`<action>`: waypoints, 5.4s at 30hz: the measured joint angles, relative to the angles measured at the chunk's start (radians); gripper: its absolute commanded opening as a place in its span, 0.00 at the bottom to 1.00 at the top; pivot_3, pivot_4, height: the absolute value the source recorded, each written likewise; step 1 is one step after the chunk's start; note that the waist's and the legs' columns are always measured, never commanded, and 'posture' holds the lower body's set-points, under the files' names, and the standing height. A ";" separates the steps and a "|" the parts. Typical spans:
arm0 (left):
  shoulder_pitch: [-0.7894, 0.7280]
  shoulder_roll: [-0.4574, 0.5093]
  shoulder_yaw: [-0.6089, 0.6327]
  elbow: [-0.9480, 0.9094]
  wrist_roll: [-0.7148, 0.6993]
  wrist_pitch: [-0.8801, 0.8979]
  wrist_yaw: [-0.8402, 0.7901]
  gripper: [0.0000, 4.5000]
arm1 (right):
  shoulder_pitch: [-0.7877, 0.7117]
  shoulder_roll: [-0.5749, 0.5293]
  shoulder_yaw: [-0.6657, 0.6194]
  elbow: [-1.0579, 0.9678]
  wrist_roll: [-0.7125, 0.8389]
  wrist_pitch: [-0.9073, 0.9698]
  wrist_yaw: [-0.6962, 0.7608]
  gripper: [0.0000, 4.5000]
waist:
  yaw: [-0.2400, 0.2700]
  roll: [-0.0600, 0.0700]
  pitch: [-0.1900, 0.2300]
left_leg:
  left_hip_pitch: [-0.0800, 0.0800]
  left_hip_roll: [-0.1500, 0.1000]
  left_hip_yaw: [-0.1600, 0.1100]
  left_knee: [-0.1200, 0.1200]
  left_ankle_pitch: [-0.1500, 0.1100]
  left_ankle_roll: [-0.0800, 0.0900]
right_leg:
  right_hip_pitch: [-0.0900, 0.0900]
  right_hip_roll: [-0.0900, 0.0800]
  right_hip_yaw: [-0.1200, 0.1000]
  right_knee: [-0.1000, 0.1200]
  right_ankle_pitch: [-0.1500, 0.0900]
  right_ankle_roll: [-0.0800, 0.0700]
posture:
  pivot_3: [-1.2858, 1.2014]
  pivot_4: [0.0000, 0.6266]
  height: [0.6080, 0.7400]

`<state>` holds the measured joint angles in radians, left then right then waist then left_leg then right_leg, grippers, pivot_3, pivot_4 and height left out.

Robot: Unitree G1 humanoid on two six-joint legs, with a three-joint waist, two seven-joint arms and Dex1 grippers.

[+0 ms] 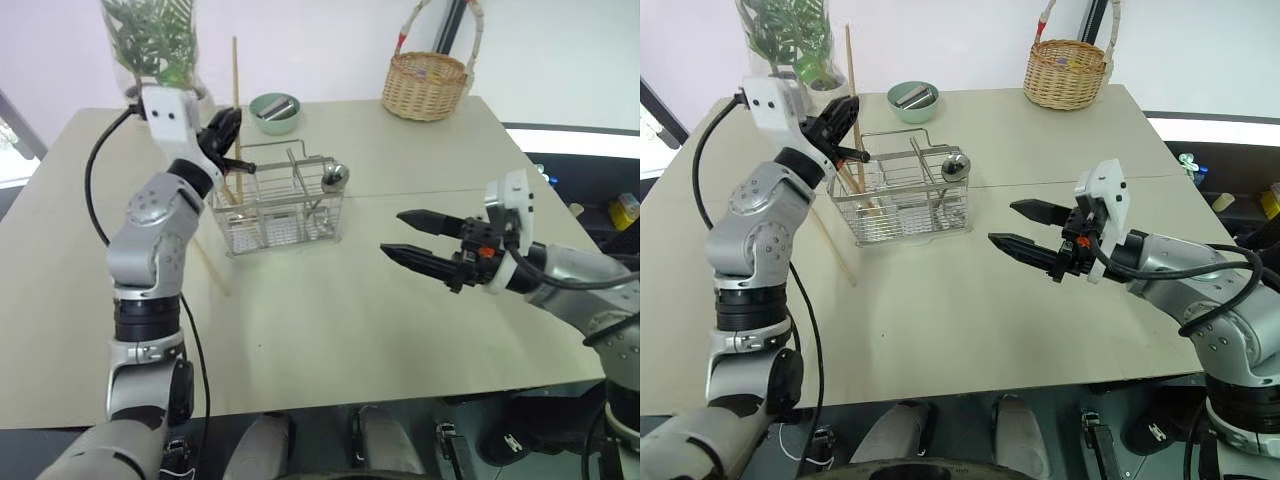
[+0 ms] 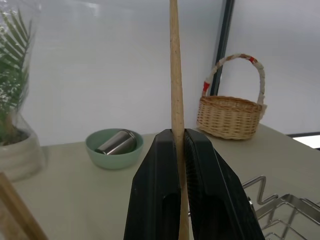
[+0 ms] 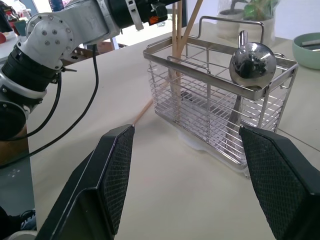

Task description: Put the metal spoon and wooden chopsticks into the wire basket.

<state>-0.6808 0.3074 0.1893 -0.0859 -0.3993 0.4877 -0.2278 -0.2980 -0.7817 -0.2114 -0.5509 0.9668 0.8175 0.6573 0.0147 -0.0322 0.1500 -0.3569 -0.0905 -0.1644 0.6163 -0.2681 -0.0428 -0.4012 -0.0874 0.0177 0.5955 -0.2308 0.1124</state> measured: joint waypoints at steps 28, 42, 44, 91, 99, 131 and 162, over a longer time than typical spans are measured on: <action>-0.391 0.257 0.308 -0.117 -0.315 0.359 0.115 0.99 | -0.057 0.053 0.064 0.094 -0.059 -0.026 0.051 0.77 | -0.008 -0.001 0.002 | 0.001 0.001 0.000 -0.002 0.000 0.000 | -0.001 0.002 0.000 0.001 0.000 0.000 | 0.52 0.24 0.95; -0.402 0.441 0.343 0.288 -0.215 0.580 0.315 0.99 | -0.049 0.054 0.068 0.093 -0.060 -0.024 0.059 0.77 | -0.001 -0.001 0.002 | 0.001 0.001 -0.002 -0.001 0.001 -0.001 | -0.001 0.003 0.000 0.002 0.000 0.000 | 0.52 0.24 0.95; -0.389 0.431 0.327 0.343 -0.179 0.645 0.352 0.99 | -0.049 0.055 0.069 0.093 -0.060 -0.023 0.058 0.77 | -0.001 -0.002 0.002 | 0.001 0.001 -0.002 -0.001 0.001 -0.001 | -0.001 0.003 0.000 0.002 0.000 0.000 | 0.52 0.24 0.95; -0.394 0.098 0.400 0.980 0.168 0.479 0.605 0.02 | 0.047 -0.002 0.080 -0.015 -0.010 -0.014 0.103 0.77 | 0.006 0.002 -0.002 | 0.002 -0.001 -0.001 0.000 0.001 -0.002 | 0.000 0.000 -0.001 0.003 0.001 0.002 | 0.52 0.24 0.95; -0.411 0.099 0.411 1.006 0.144 0.466 0.613 0.02 | 0.047 0.006 0.080 -0.015 -0.010 -0.015 0.095 0.77 | 0.023 0.002 -0.002 | 0.001 -0.001 -0.001 0.000 0.001 -0.002 | -0.001 0.000 -0.001 0.003 0.001 0.002 | 0.52 0.24 0.95; -0.329 0.253 0.428 0.360 -0.080 0.137 0.210 0.02 | 0.027 -0.024 0.058 0.001 -0.014 -0.018 0.122 0.77 | 0.022 -0.002 -0.001 | -0.001 0.000 0.000 -0.001 0.001 -0.003 | -0.003 0.000 0.000 0.002 0.001 0.000 | 0.52 0.24 0.95; -0.172 -0.008 -0.065 0.140 -0.002 -0.043 -0.008 0.27 | 0.060 0.004 0.032 -0.017 -0.006 -0.017 0.015 0.77 | 0.024 -0.002 -0.001 | -0.001 0.000 0.001 0.000 0.001 -0.002 | -0.001 0.001 0.000 0.001 0.001 0.000 | 0.52 0.24 0.95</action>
<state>-0.8527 0.2996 0.1245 0.0538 -0.4014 0.4444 -0.2354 -0.2382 -0.7772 -0.1798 -0.5678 0.9609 0.8002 0.6724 0.0392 -0.0343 0.1488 -0.3576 -0.0902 -0.1636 0.6167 -0.2668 -0.0448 -0.4021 -0.0867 0.0180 0.5961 -0.2295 0.1126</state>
